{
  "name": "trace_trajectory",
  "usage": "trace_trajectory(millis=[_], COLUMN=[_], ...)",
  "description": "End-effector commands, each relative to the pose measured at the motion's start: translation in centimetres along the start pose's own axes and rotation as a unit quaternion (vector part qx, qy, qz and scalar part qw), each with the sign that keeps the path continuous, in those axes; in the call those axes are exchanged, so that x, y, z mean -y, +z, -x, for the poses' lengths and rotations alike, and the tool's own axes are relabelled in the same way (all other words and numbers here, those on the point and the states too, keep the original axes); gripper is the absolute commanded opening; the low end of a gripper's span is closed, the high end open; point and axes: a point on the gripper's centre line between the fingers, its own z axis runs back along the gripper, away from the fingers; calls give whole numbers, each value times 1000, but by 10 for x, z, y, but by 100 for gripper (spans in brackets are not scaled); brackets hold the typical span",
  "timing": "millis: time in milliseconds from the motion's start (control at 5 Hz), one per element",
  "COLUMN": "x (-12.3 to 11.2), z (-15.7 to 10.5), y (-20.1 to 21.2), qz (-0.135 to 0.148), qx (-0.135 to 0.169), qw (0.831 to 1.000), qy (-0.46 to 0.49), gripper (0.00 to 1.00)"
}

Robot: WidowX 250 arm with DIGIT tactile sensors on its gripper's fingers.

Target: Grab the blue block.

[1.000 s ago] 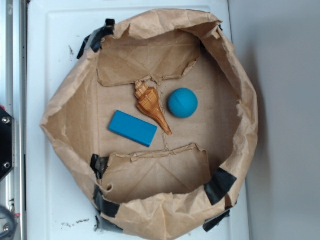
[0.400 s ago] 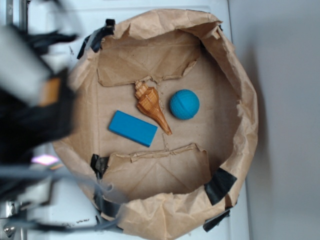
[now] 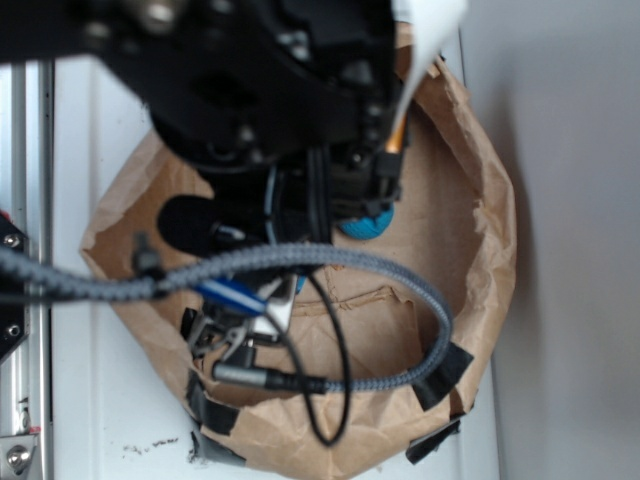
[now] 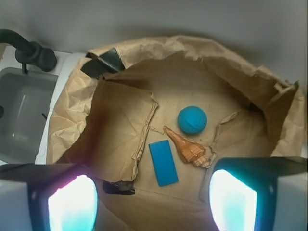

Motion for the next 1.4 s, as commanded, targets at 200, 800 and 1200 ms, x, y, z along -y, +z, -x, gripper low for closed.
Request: trace_trajectory(millis=[200,800,1200], x=[-17,-38,-25], z=[-3,7,25], y=[-28,-109,-146], qz=[-14,-57,7], qx=[22,-16,-24], qw=[1000,998,997], qy=[-9,-38,-71], gripper=[100,100,100])
